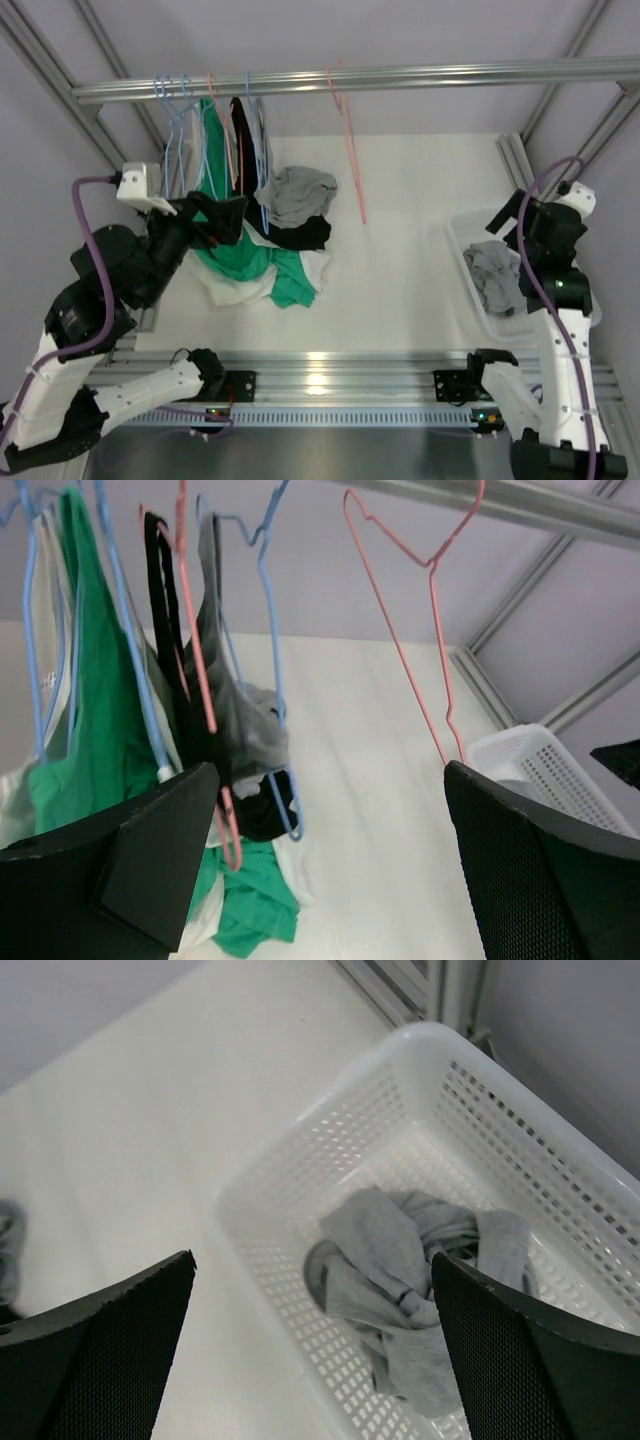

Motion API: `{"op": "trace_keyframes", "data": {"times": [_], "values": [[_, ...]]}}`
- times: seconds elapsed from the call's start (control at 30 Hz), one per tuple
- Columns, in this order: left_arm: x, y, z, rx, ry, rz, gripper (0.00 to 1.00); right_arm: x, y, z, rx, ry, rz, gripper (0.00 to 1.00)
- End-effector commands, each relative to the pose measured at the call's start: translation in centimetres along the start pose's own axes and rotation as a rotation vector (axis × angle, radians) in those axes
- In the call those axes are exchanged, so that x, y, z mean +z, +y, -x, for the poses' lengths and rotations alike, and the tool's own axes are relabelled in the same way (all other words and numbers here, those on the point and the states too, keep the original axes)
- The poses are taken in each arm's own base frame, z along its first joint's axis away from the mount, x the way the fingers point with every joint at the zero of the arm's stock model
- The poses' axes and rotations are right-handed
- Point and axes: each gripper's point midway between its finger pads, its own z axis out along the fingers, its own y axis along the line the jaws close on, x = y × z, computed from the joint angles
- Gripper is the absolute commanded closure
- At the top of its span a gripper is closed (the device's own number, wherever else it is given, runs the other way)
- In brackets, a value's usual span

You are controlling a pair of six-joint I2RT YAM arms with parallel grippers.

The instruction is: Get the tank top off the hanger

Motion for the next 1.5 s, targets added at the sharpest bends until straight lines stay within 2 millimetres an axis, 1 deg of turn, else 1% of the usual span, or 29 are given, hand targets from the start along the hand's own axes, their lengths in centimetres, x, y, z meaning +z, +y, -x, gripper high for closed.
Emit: {"op": "trace_keyframes", "data": {"times": [0.0,0.03,0.07,0.1,0.13,0.17,0.2,0.23,0.27,0.3,0.33,0.37,0.43,0.53,0.6,0.63,0.67,0.73,0.83,0.9,0.93,0.97,1.03,1.1,1.17,1.2,1.27,1.4,1.47], "values": [[3.1,-1.2,-0.3,0.099,0.101,0.069,0.01,-4.1,3.7,3.7,-0.009,-0.111,0.254,0.01],[3.4,-1.7,1.6,0.095,0.074,0.077,0.01,-4.5,4.3,3.5,-0.010,-0.103,0.291,0.01],[5.2,-2.2,0.9,0.141,0.100,0.102,0.02,-4.7,4.7,3.3,-0.007,-0.096,0.317,0.03],[5.8,-2.3,1.3,0.160,0.095,0.123,0.03,-5.2,5.6,3.0,-0.010,-0.085,0.375,0.03],[6.5,-2.7,1.6,0.173,0.093,0.129,0.06,-5.2,5.8,2.7,-0.020,-0.078,0.390,0.04],[7.9,-3.4,2.1,0.201,0.093,0.145,0.12,-5.3,6.1,2.5,-0.031,-0.070,0.410,0.05],[8.6,-3.5,2.4,0.211,0.088,0.166,0.16,-5.2,6.1,2.3,-0.039,-0.063,0.413,0.05],[9.2,-3.4,2.3,0.237,0.100,0.197,0.23,-5.4,6.5,2.1,-0.046,-0.059,0.427,0.05],[10.5,-3.8,2.4,0.258,0.102,0.220,0.34,-5.7,6.9,2.0,-0.057,-0.058,0.450,0.05],[10.9,-3.6,2.6,0.269,0.096,0.249,0.35,-5.8,7.0,2.0,-0.059,-0.057,0.457,0.05],[11.3,-2.8,2.8,0.283,0.081,0.308,0.35,-6.2,7.4,2.1,-0.069,-0.062,0.478,0.05],[12.0,-2.5,2.4,0.309,0.085,0.348,0.34,-6.5,7.6,2.1,-0.078,-0.064,0.494,0.05],[12.1,-2.0,3.1,0.312,0.062,0.397,0.34,-7.1,8.1,2.4,-0.101,-0.080,0.515,0.05],[12.9,-1.6,3.0,0.322,0.070,0.414,0.35,-7.7,8.7,2.5,-0.119,-0.088,0.545,0.05],[13.2,-1.0,2.7,0.324,0.077,0.433,0.36,-7.7,8.8,2.4,-0.123,-0.081,0.554,0.05],[13.4,-0.3,2.2,0.326,0.090,0.444,0.36,-7.7,8.9,2.3,-0.125,-0.080,0.558,0.05],[13.5,-0.4,1.9,0.309,0.099,0.424,0.36,-7.6,8.9,2.3,-0.127,-0.078,0.559,0.05],[13.8,0.3,1.1,0.306,0.119,0.432,0.37,-7.4,8.9,2.1,-0.133,-0.074,0.557,0.05],[13.8,1.0,0.6,0.303,0.134,0.441,0.37,-7.7,9.8,1.6,-0.150,-0.055,0.595,0.05],[14.4,1.1,-0.6,0.289,0.173,0.407,0.40,-7.7,10.0,1.5,-0.152,-0.052,0.601,0.05],[14.8,2.1,-0.7,0.271,0.181,0.422,0.41,-7.7,10.0,1.5,-0.153,-0.052,0.605,0.05],[15.1,2.5,-1.5,0.268,0.205,0.416,0.43,-7.8,10.1,1.5,-0.154,-0.053,0.608,0.05],[15.7,3.1,-2.3,0.237,0.234,0.396,0.46,-7.9,10.2,1.6,-0.154,-0.056,0.614,0.05],[16.2,3.5,-3.0,0.239,0.254,0.402,0.51,-8.0,10.3,1.4,-0.158,-0.051,0.625,0.05],[16.7,3.7,-3.6,0.242,0.270,0.408,0.60,-7.9,10.4,1.4,-0.159,-0.048,0.630,0.05],[16.8,3.8,-3.7,0.242,0.271,0.410,0.62,-8.0,10.4,1.3,-0.161,-0.048,0.631,0.05],[17.0,4.0,-3.9,0.242,0.275,0.418,0.70,-8.0,10.4,1.2,-0.165,-0.047,0.632,0.05],[17.1,4.1,-3.7,0.239,0.275,0.411,0.94,-8.2,10.3,1.6,-0.160,-0.067,0.625,0.06],[17.3,4.1,-3.8,0.240,0.275,0.409,0.94,-8.2,10.3,1.7,-0.158,-0.071,0.628,0.06]]}}
